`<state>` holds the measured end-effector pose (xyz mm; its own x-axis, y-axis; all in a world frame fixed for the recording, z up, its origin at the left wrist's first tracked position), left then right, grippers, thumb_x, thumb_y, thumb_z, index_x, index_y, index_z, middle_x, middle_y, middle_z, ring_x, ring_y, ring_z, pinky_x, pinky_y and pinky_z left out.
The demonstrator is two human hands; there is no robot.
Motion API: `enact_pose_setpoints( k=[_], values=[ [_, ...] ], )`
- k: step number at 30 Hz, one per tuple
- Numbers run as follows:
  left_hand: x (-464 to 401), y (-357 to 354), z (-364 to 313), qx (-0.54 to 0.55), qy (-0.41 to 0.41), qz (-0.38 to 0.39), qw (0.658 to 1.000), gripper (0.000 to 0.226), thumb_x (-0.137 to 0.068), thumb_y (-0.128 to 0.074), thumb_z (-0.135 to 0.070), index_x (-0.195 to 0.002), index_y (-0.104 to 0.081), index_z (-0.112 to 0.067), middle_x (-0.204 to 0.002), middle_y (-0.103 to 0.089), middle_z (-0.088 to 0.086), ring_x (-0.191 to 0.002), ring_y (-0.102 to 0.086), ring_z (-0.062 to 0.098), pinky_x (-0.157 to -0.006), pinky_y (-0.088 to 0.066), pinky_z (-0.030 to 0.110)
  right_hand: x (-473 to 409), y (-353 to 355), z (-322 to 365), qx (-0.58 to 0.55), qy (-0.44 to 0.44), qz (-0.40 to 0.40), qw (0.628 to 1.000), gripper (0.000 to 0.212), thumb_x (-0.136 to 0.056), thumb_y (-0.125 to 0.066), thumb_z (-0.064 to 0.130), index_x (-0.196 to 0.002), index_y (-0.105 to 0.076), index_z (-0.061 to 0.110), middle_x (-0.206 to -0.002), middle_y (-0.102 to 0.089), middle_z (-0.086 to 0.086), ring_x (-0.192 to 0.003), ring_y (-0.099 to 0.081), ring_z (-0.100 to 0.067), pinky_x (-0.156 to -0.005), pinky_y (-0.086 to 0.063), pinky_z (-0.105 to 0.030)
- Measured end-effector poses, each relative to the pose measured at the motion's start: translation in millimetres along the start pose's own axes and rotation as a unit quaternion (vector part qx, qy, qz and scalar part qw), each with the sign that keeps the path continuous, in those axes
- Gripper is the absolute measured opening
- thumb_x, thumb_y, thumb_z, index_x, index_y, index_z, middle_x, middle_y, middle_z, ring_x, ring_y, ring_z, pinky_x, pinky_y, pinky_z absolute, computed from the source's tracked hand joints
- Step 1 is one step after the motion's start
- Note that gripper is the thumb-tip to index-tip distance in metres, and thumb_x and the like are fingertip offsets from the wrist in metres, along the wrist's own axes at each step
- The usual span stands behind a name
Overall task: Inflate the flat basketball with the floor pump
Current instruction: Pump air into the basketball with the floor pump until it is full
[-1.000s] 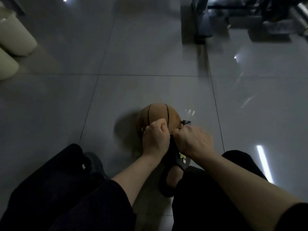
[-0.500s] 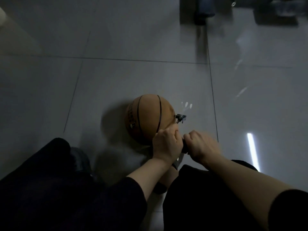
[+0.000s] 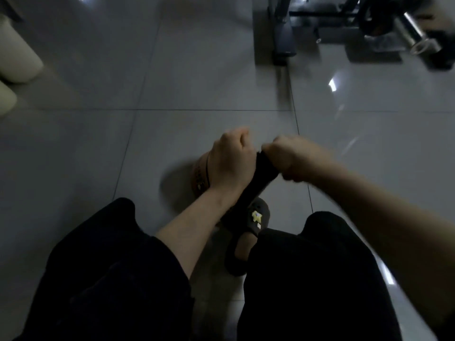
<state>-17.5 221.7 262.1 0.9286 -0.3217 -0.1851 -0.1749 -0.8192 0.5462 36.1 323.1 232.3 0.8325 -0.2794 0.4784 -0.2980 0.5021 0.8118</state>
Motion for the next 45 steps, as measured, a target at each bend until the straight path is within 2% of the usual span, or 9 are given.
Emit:
enact_pose_setpoints(
  k=[3, 6, 11, 16, 20, 24, 33, 41, 45],
  values=[
    [20.2, -23.7, 57.8, -0.013, 0.020, 0.014, 1.000, 0.026, -0.078, -0.030, -0.019, -0.054, -0.035, -0.012, -0.054, -0.044, 0.013, -0.056, -0.046, 0.030, -0.055, -0.036, 0.044, -12.5, -51.8, -3.1, 0.078, 0.031, -0.044, 0.995, 0.026, -0.089, -0.038, 0.033, -0.074, -0.044, 0.012, -0.078, -0.049, -0.004, -0.074, -0.053, -0.029, -0.061, -0.038, -0.032],
    [28.6, -43.3, 108.5, -0.009, 0.059, 0.023, 0.998, 0.027, -0.079, -0.030, -0.017, -0.055, -0.038, -0.006, -0.048, -0.035, 0.001, -0.047, -0.037, 0.022, -0.048, -0.032, 0.040, -29.4, -81.5, 6.2, 0.122, 0.070, -0.080, 0.987, 0.029, -0.094, -0.040, 0.020, -0.065, -0.038, 0.014, -0.069, -0.044, -0.002, -0.071, -0.054, -0.029, -0.055, -0.041, -0.033],
    [27.7, -50.3, 169.7, 0.008, 0.104, 0.024, 0.994, 0.029, -0.079, -0.026, -0.024, -0.052, -0.033, -0.016, -0.047, -0.033, -0.003, -0.044, -0.033, 0.018, -0.044, -0.033, 0.042, -69.3, -114.8, 9.2, 0.091, 0.035, -0.056, 0.994, 0.040, -0.098, -0.029, 0.027, -0.060, -0.042, 0.019, -0.061, -0.046, 0.001, -0.053, -0.045, -0.016, -0.046, -0.024, -0.027],
    [39.5, -60.0, 197.3, -0.007, 0.127, 0.035, 0.991, 0.030, -0.081, -0.027, -0.019, -0.052, -0.031, -0.021, -0.046, -0.032, -0.007, -0.043, -0.032, 0.012, -0.043, -0.032, 0.039, -76.3, -138.7, 4.0, 0.058, 0.018, -0.041, 0.997, 0.039, -0.097, -0.031, 0.031, -0.062, -0.044, 0.019, -0.061, -0.047, 0.002, -0.050, -0.040, -0.013, -0.046, -0.024, -0.026],
    [42.5, -68.8, 175.6, -0.057, 0.130, 0.102, 0.985, 0.028, -0.081, -0.025, -0.023, -0.055, -0.033, -0.017, -0.050, -0.035, 0.002, -0.051, -0.045, 0.030, -0.048, -0.031, 0.037, -66.2, -133.8, -10.5, 0.074, -0.012, -0.017, 0.997, 0.036, -0.098, -0.032, 0.031, -0.068, -0.046, 0.017, -0.067, -0.045, 0.000, -0.061, -0.047, -0.018, -0.051, -0.028, -0.027],
    [55.7, -78.3, 109.8, -0.095, 0.047, 0.195, 0.975, 0.035, -0.093, -0.030, -0.018, -0.058, -0.029, -0.020, -0.050, -0.032, -0.004, -0.052, -0.040, 0.026, -0.053, -0.024, 0.030, -27.9, -133.3, -40.3, 0.108, -0.035, 0.028, 0.993, 0.014, -0.092, -0.041, 0.027, -0.090, -0.052, 0.018, -0.096, -0.058, -0.009, -0.093, -0.059, -0.030, -0.062, -0.039, -0.033],
    [-2.5, 14.7, -13.3, -0.018, -0.028, 0.033, 0.999, 0.024, -0.081, -0.029, -0.020, -0.059, -0.037, -0.011, -0.052, -0.036, 0.002, -0.057, -0.039, 0.024, -0.055, -0.025, 0.039, 5.1, 9.9, -6.2, -0.060, -0.075, -0.045, 0.994, 0.029, -0.088, -0.042, 0.029, -0.073, -0.055, 0.008, -0.068, -0.058, -0.012, -0.063, -0.053, -0.027, -0.067, -0.046, -0.039],
    [22.5, -44.3, 82.9, -0.058, 0.038, 0.085, 0.994, 0.028, -0.081, -0.027, -0.019, -0.053, -0.025, -0.016, -0.048, -0.027, -0.002, -0.051, -0.036, 0.027, -0.050, -0.026, 0.035, -31.0, -78.0, -16.5, 0.102, -0.009, -0.091, 0.991, 0.032, -0.091, -0.035, 0.025, -0.060, -0.031, 0.019, -0.064, -0.042, -0.001, -0.052, -0.039, -0.017, -0.046, -0.026, -0.027],
    [25.2, -81.5, 110.0, -0.047, 0.059, 0.118, 0.990, 0.030, -0.082, -0.025, -0.019, -0.052, -0.023, -0.019, -0.047, -0.027, -0.003, -0.049, -0.036, 0.024, -0.049, -0.027, 0.034, -57.2, -111.4, -45.2, 0.122, -0.028, -0.059, 0.990, 0.029, -0.093, -0.039, 0.023, -0.066, -0.034, 0.014, -0.064, -0.036, 0.000, -0.056, -0.041, -0.020, -0.048, -0.033, -0.028]
  ],
)
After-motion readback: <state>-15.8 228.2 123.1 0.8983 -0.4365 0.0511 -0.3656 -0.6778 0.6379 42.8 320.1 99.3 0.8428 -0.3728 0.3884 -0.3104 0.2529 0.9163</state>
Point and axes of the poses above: each hand's wrist, its own x-axis away from the middle knuckle, its own y-axis out of the back of the hand, z = x × y, the point moved 10 cm from there along -x, towards the middle knuckle
